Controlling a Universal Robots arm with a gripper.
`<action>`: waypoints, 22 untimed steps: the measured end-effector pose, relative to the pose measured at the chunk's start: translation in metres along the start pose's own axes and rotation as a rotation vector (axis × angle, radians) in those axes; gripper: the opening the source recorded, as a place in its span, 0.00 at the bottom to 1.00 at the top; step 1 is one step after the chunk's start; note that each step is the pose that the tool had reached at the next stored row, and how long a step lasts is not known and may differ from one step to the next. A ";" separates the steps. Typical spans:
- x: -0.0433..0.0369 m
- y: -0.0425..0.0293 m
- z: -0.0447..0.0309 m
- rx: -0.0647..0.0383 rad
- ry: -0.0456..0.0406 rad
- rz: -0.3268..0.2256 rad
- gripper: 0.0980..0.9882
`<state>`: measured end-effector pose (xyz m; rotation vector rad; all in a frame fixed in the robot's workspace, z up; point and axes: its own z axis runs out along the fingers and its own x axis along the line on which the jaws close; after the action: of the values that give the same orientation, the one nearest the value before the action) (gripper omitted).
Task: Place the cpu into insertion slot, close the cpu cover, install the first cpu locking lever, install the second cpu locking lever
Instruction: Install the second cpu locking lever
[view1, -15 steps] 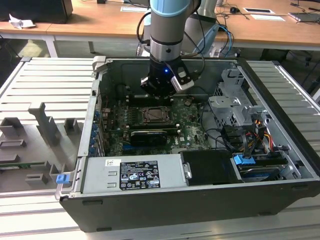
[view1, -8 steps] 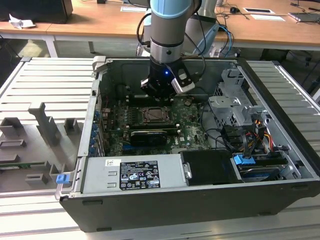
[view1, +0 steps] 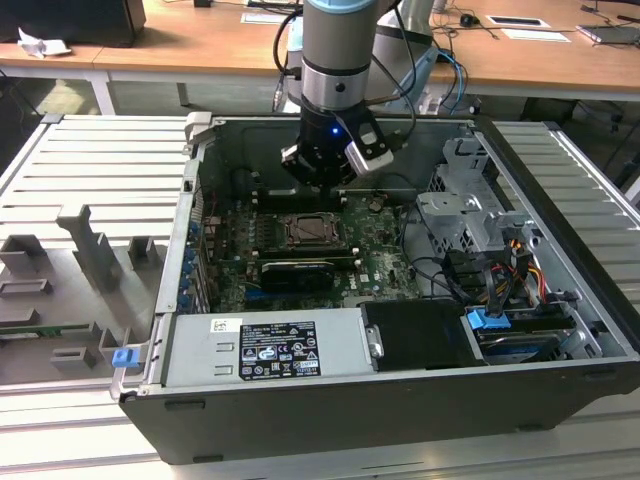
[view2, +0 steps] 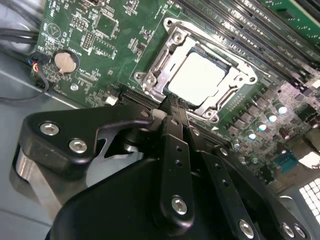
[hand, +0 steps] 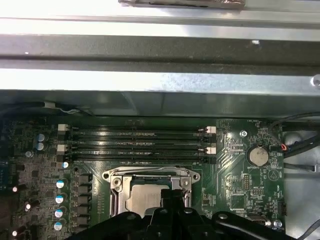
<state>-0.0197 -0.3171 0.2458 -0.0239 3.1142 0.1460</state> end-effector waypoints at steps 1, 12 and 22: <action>0.0000 -0.0007 -0.0001 0.000 0.0000 0.000 0.01; 0.0002 -0.0146 -0.0009 0.000 0.0000 0.000 0.01; 0.0006 -0.0373 -0.0025 0.000 0.0002 0.000 0.01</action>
<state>-0.0197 -0.3545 0.2448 -0.0238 3.1144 0.1459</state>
